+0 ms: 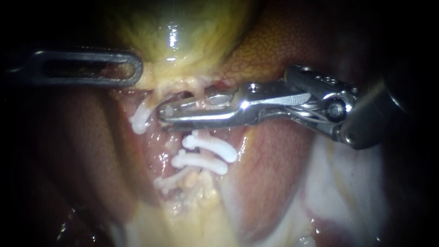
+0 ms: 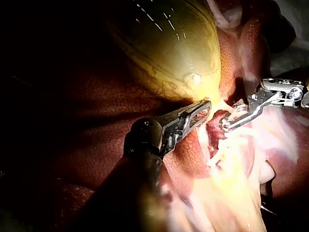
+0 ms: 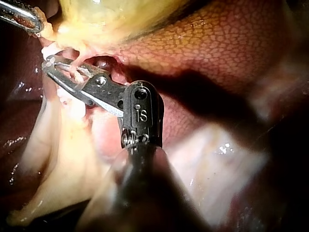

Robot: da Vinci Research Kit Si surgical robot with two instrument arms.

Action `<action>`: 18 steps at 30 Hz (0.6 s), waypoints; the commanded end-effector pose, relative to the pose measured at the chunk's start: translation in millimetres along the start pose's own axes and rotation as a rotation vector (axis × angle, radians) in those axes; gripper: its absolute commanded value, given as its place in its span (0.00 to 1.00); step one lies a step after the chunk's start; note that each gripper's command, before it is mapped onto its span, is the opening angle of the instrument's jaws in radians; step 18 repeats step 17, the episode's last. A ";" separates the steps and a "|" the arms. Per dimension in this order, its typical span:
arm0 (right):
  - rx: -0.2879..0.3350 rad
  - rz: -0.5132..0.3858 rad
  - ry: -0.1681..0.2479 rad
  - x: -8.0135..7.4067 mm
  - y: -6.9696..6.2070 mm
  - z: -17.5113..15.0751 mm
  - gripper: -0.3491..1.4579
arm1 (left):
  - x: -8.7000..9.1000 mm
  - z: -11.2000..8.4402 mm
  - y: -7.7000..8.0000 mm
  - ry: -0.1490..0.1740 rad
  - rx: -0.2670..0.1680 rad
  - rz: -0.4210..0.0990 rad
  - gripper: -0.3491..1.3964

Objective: Clipping third clip right tube

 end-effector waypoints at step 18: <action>0.002 0.002 -0.001 -0.1 0.9 -0.3 0.00 | 0.2 0.2 0.4 0.000 0.000 0.002 0.00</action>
